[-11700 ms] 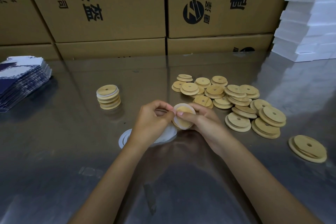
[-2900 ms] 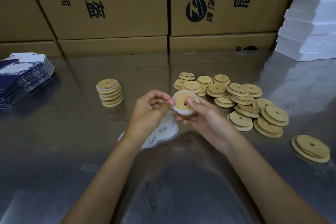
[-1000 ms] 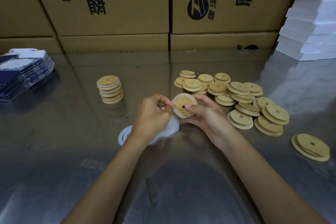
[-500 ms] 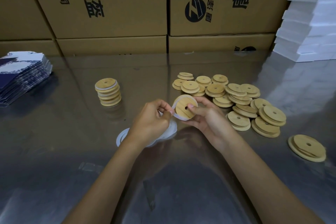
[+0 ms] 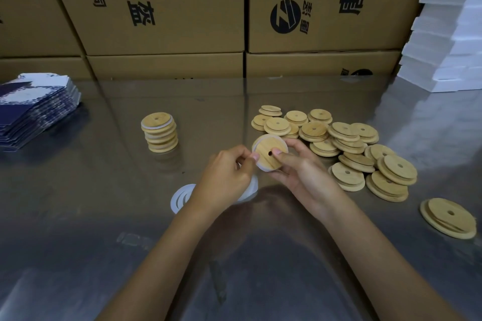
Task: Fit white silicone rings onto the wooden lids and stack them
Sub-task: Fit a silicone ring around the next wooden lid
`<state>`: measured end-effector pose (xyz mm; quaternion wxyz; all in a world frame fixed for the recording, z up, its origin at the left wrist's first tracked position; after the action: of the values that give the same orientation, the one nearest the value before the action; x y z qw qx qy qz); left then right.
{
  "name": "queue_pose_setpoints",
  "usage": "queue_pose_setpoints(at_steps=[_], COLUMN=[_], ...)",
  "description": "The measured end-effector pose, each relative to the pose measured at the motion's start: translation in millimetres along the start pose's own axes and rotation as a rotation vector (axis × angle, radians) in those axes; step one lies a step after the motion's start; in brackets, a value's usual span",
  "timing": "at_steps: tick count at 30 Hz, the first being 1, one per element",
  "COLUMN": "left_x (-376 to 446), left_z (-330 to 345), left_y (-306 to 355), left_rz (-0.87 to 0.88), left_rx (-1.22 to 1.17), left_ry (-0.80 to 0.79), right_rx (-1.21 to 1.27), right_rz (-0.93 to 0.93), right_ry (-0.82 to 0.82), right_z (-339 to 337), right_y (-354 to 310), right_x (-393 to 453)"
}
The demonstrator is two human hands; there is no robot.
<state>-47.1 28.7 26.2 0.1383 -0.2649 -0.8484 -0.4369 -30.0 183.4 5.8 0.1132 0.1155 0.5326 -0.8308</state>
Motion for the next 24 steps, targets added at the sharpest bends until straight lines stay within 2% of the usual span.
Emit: queue_pose_setpoints(at_steps=[7,13,24], left_x=[-1.9,-0.8,3.5], left_z=[4.6,1.2,-0.2], left_y=[-3.9,-2.8,-8.4], left_rz=[-0.045,-0.004,-0.015], left_rx=[0.067,0.06,-0.015], left_ry=[0.033,0.036,0.002], right_rx=[0.04,-0.161,-0.026], right_rz=[0.002,0.021,0.046], right_ry=[-0.011,0.029,-0.033], right_z=[-1.2,-0.2,-3.5], right_y=[-2.0,3.8,2.3], right_x=[0.8,2.0,4.8])
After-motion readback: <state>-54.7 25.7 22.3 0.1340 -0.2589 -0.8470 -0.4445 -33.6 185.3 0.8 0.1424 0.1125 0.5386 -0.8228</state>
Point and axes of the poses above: each hand's wrist, its own x-axis towards the middle knuckle, its own z-axis out of the palm, y = z × x, the point moved 5 cm from there along x, towards the middle knuckle, and after that the axes turned 14 degrees about z, right-handed, at the moved point
